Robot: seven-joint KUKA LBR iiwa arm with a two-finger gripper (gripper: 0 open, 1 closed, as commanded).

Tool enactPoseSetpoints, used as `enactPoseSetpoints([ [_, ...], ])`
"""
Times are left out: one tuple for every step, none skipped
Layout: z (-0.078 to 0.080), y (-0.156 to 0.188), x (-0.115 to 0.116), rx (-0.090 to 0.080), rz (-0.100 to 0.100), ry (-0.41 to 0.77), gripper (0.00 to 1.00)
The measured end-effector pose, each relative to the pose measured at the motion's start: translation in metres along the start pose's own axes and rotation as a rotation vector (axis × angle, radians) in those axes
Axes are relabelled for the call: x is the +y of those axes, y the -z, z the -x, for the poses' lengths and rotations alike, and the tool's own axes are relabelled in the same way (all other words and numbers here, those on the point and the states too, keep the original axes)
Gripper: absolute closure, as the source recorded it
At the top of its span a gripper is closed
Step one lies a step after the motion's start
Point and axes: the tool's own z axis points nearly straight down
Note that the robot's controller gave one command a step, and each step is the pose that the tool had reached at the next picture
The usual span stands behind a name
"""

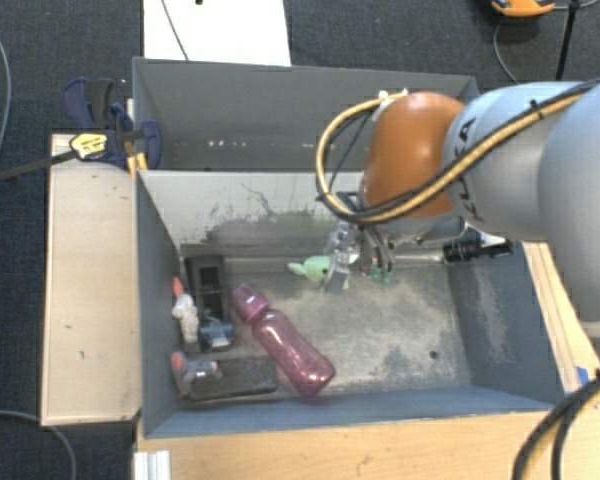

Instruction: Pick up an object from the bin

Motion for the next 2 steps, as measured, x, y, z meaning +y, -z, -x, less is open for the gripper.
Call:
enactPoseSetpoints([
  [-0.0007,0.0078,-0.0002,0.003,-0.001,0.002,1.0],
  [0.0003,0.0171,0.0001,-0.001,0.001,0.003,1.0],
])
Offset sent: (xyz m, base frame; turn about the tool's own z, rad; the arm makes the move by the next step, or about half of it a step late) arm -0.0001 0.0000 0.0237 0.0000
